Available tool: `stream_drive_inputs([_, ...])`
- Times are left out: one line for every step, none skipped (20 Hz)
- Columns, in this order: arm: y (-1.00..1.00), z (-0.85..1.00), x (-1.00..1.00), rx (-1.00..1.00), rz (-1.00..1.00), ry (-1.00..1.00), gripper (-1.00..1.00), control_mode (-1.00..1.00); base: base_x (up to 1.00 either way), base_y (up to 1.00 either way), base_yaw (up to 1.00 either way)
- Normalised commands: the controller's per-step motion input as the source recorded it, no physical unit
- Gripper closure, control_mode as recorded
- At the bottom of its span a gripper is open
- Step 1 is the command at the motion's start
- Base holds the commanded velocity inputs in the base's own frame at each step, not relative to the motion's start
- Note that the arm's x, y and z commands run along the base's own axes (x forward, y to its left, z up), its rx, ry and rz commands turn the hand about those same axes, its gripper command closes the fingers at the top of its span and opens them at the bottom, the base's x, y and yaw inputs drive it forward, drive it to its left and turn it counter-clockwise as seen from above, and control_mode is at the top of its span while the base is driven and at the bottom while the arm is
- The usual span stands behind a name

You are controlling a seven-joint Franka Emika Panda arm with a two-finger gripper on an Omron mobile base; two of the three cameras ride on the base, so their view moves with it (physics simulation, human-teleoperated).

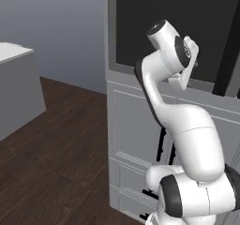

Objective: Pick the cucumber from the sink and place it in the bowl. Then pick the bowl and place it in the microwave. Then close the microwave door and press the start button.

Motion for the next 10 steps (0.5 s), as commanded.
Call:
stream_drive_inputs([-0.68, 0.00, 0.51, 0.05, 0.00, 0.00, -1.00, -1.00, 0.00, 0.00, 0.00])
stream_drive_inputs([-0.69, 0.00, 0.56, 0.05, 0.00, 0.00, -1.00, -1.00, 0.00, 0.00, 0.00])
stream_drive_inputs([-0.74, 0.00, 0.56, 0.07, 0.00, 0.00, -1.00, -1.00, 0.00, 0.00, 0.00])
stream_drive_inputs([-0.65, -0.05, 0.61, 0.06, 0.01, 0.00, -1.00, -1.00, 0.00, 0.00, 0.00])
stream_drive_inputs([-0.61, -0.07, 0.63, 0.05, 0.03, 0.00, -1.00, -1.00, 0.00, 0.00, 0.00])
stream_drive_inputs([-0.39, -0.03, 0.24, 0.02, 0.03, -0.07, -1.00, -1.00, 0.00, 0.00, 0.00])
stream_drive_inputs([-0.21, 0.00, 0.00, 0.00, 0.03, -0.17, -1.00, -1.00, 0.00, 0.00, 0.00])
stream_drive_inputs([0.00, 0.00, -0.52, 0.00, 0.00, -0.27, -1.00, -1.00, 0.00, 0.00, 0.00])
stream_drive_inputs([0.00, 0.00, -0.81, 0.00, 0.00, -0.28, -1.00, -1.00, 0.00, 0.00, 0.00])
stream_drive_inputs([0.00, 0.09, -0.92, 0.00, 0.00, -0.26, -1.00, -1.00, 0.00, 0.00, 0.00])
